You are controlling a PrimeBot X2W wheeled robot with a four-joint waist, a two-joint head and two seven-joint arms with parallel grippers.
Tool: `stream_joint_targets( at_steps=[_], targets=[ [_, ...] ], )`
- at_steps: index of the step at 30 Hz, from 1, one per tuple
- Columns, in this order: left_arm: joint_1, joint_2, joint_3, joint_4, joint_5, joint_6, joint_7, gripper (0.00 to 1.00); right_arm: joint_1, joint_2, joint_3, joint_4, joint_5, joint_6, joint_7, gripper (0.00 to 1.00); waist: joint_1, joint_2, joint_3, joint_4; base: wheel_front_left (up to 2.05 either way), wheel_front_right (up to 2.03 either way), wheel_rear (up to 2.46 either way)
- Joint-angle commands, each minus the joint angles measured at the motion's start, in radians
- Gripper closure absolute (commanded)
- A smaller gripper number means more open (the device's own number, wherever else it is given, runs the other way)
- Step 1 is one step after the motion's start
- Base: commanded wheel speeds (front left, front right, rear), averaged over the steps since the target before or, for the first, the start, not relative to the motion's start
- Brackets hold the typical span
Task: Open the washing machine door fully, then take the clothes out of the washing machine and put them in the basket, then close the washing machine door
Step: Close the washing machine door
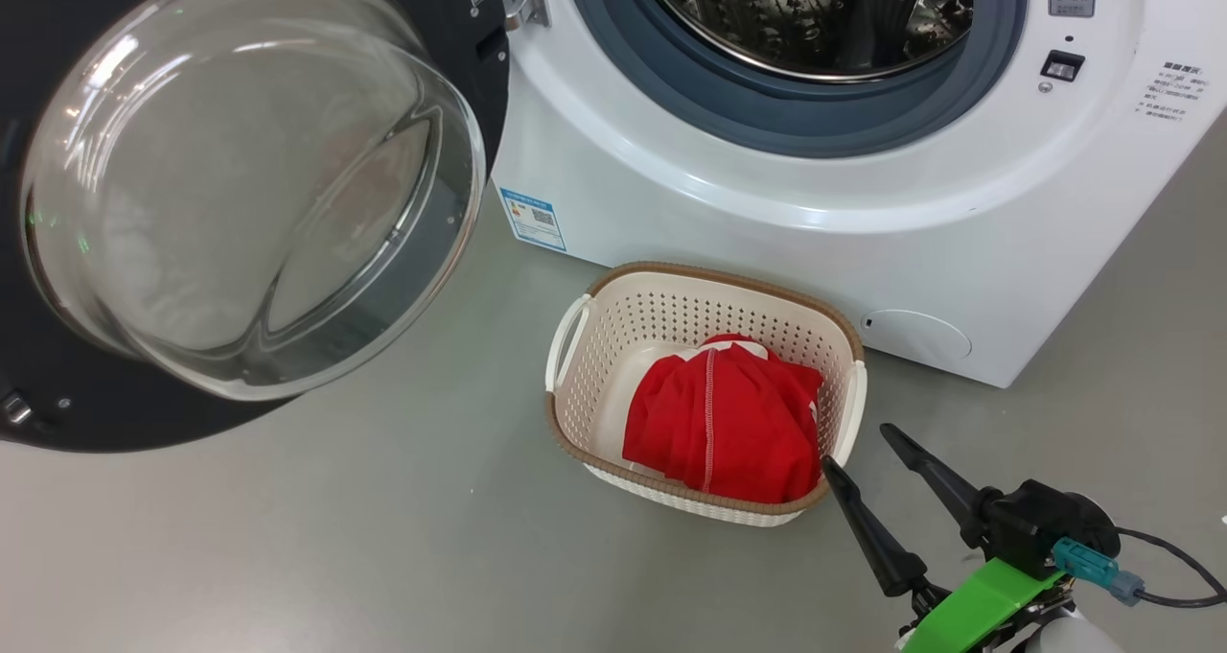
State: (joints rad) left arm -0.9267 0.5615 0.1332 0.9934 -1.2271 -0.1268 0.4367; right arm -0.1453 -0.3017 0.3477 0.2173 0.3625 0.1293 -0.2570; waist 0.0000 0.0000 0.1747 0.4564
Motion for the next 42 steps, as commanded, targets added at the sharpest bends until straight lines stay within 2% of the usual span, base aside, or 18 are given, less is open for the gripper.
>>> stream_joint_targets(
  at_steps=[1,13,19,28,42],
  targets=[
    [-0.026,0.077,0.014,-0.012,-0.006,-0.004,0.02,1.0,-0.026,-0.008,0.021,-0.024,-0.002,0.001,-0.005,0.0,0.0,0.0,0.004,-0.003,0.0,0.0,0.0],
    [0.006,0.075,-0.044,-0.055,-0.039,-0.004,0.202,1.0,-0.023,-0.007,0.007,-0.024,-0.001,0.001,-0.005,0.0,0.0,0.0,0.0,0.001,0.0,0.0,0.0],
    [0.062,0.07,-0.073,-0.163,-0.077,-0.004,0.292,1.0,-0.021,-0.001,0.004,-0.024,-0.002,0.001,-0.005,0.0,0.0,0.0,-0.009,0.008,0.0,0.0,0.0],
    [0.17,0.093,-0.097,-0.322,-0.144,-0.004,0.395,1.0,-0.013,0.003,0.001,-0.022,-0.001,0.001,-0.005,0.0,0.0,0.0,-0.025,0.011,0.0,0.0,0.0],
    [0.275,0.123,-0.13,-0.53,-0.236,-0.004,0.514,1.0,-0.001,0.005,-0.005,-0.023,-0.001,0.001,-0.005,0.0,0.0,0.0,-0.045,0.012,0.0,0.0,0.0]
  ],
)
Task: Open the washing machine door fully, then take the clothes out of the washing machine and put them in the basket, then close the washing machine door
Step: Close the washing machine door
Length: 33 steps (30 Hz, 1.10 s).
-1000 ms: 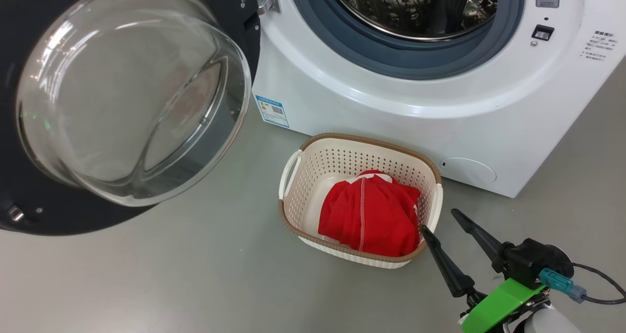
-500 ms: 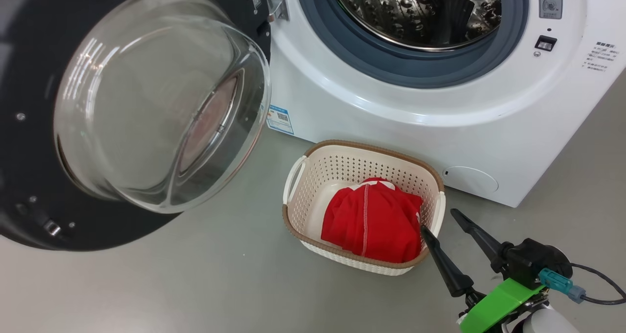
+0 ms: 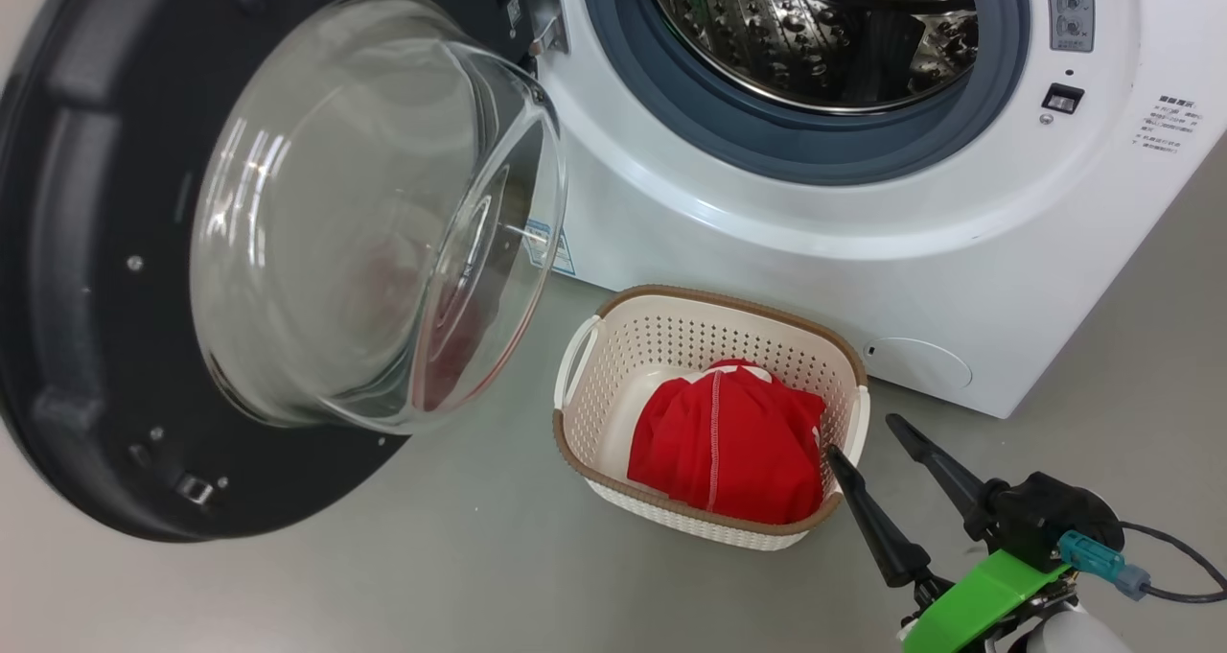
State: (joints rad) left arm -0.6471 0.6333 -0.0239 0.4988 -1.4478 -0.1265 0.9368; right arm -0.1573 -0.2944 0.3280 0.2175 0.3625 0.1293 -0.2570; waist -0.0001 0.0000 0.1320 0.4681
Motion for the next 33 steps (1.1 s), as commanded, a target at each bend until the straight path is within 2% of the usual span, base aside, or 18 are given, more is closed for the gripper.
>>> stream_joint_targets(
  at_steps=[1,13,22,33],
  targets=[
    [0.003,0.055,0.024,-0.05,-0.02,-0.004,0.021,1.0,0.012,-0.002,0.014,-0.024,-0.001,0.001,-0.005,0.0,0.0001,0.0,-0.004,0.0,0.0,0.0,0.0],
    [0.071,0.064,-0.025,-0.263,-0.084,-0.004,0.11,1.0,0.034,0.001,0.001,-0.029,-0.002,0.001,-0.005,0.0,0.0001,0.0,-0.024,-0.016,0.0,0.0,0.0],
    [0.092,0.025,-0.087,-0.418,-0.103,-0.004,0.143,1.0,0.049,0.006,-0.015,-0.033,-0.004,0.001,-0.005,0.0,0.0001,0.0,-0.036,-0.059,0.0,0.0,0.0],
    [0.075,-0.055,-0.164,-0.565,-0.075,-0.004,0.097,1.0,0.048,0.015,-0.03,-0.04,-0.009,0.001,-0.005,0.0,0.0001,0.0,-0.021,-0.12,0.0,0.0,0.0]
  ],
)
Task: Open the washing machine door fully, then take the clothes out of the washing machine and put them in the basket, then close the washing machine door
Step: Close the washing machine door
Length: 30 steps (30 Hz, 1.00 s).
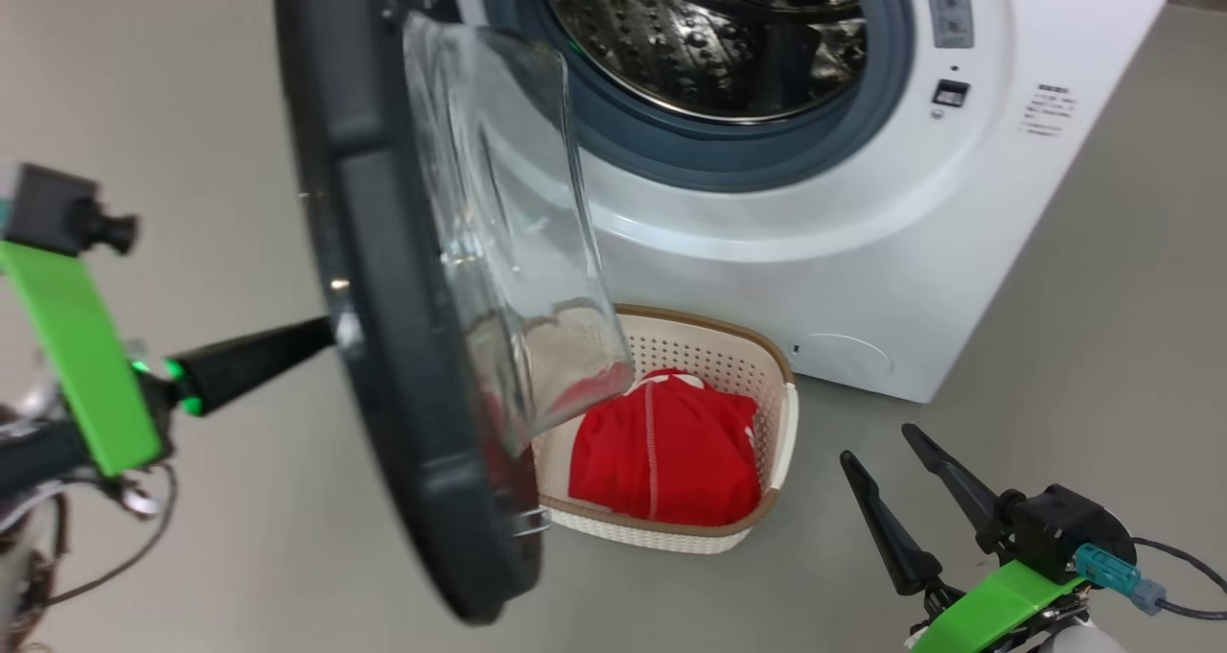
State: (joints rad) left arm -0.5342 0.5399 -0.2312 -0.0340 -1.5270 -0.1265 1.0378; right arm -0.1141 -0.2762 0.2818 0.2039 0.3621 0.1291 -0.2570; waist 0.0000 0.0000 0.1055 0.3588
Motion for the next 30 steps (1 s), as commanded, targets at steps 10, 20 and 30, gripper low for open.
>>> stream_joint_targets(
  at_steps=[10,20,30],
  targets=[
    [-0.089,-0.039,-0.031,-0.077,0.038,-0.004,-0.084,1.0,-0.016,0.014,0.006,-0.033,-0.015,0.002,-0.005,0.0,0.0,0.0,0.028,-0.099,0.0,0.0,0.0],
    [-0.162,-0.059,-0.073,-0.03,0.072,-0.004,-0.168,1.0,-0.035,0.032,-0.013,-0.042,-0.021,0.002,-0.005,0.0,0.0,0.0,0.063,-0.217,0.0,0.0,0.0],
    [-0.248,-0.046,-0.093,0.04,0.084,-0.004,-0.255,1.0,-0.059,0.061,-0.033,-0.051,-0.027,0.002,-0.005,0.0,0.0,0.0,0.117,-0.338,0.0,0.0,0.0]
  ],
)
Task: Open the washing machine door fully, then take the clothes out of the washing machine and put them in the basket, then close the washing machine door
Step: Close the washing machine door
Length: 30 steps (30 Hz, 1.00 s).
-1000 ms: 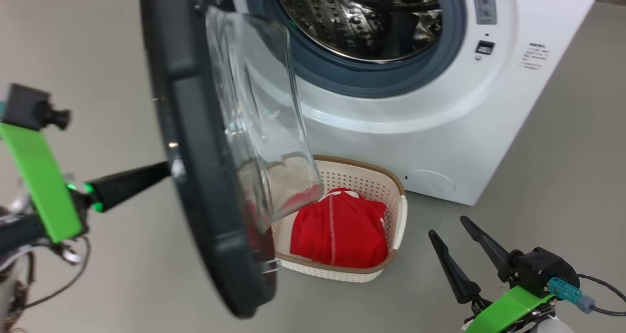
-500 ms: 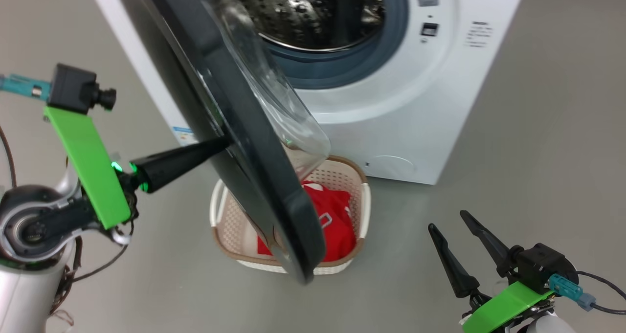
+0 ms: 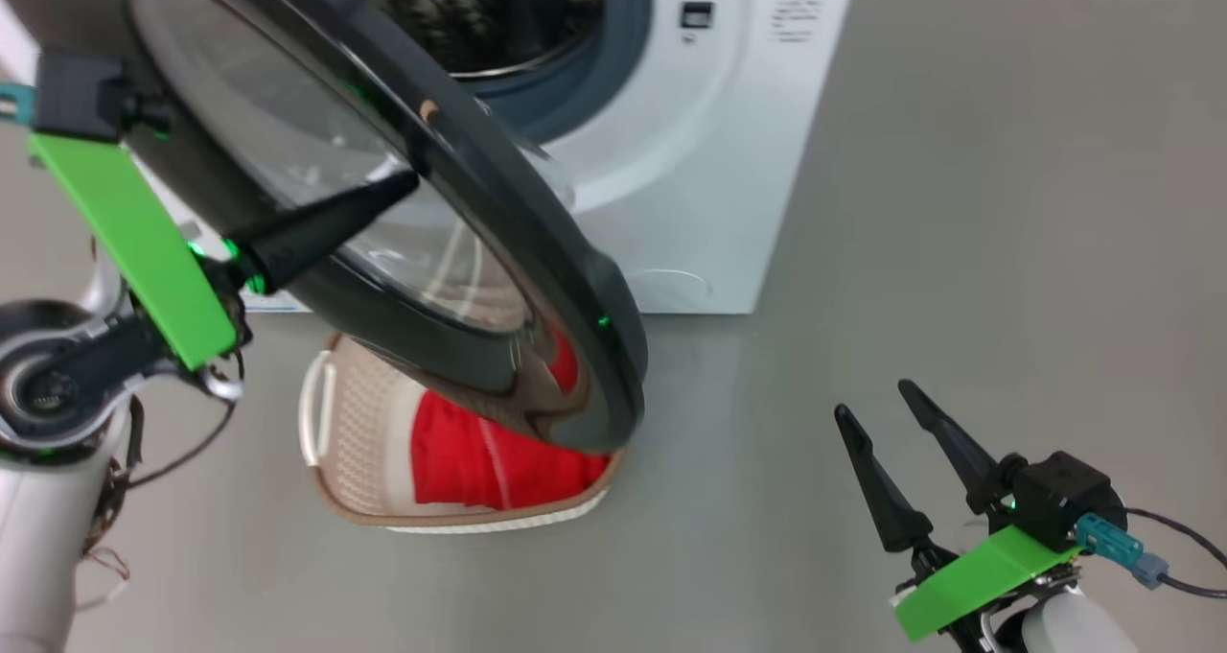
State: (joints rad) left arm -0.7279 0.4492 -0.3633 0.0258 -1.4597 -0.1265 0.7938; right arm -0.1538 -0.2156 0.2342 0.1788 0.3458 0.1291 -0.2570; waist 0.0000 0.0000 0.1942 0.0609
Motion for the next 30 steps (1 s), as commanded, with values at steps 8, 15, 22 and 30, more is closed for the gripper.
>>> stream_joint_targets(
  at_steps=[8,15,22,30],
  targets=[
    [-0.123,0.057,0.029,0.057,0.02,-0.004,-0.074,1.0,-0.039,0.024,0.011,-0.03,-0.014,0.002,-0.005,0.0,0.0,0.0,0.062,-0.117,0.0,0.0,0.0],
    [-0.181,0.07,0.018,0.117,0.021,-0.004,-0.109,1.0,-0.048,0.04,0.007,-0.032,-0.015,0.002,-0.005,0.0,0.0,0.0,0.087,-0.168,0.0,0.0,0.0],
    [-0.254,0.089,0.017,0.203,0.033,-0.004,-0.175,1.0,-0.061,0.058,0.01,-0.032,-0.015,0.002,-0.005,0.0,0.0,0.0,0.105,-0.216,0.0,0.0,0.0],
    [-0.305,0.107,0.001,0.284,0.04,-0.004,-0.247,1.0,-0.062,0.065,0.01,-0.032,-0.014,0.002,-0.005,0.0,0.0,0.0,0.108,-0.244,0.0,0.0,0.0]
  ],
)
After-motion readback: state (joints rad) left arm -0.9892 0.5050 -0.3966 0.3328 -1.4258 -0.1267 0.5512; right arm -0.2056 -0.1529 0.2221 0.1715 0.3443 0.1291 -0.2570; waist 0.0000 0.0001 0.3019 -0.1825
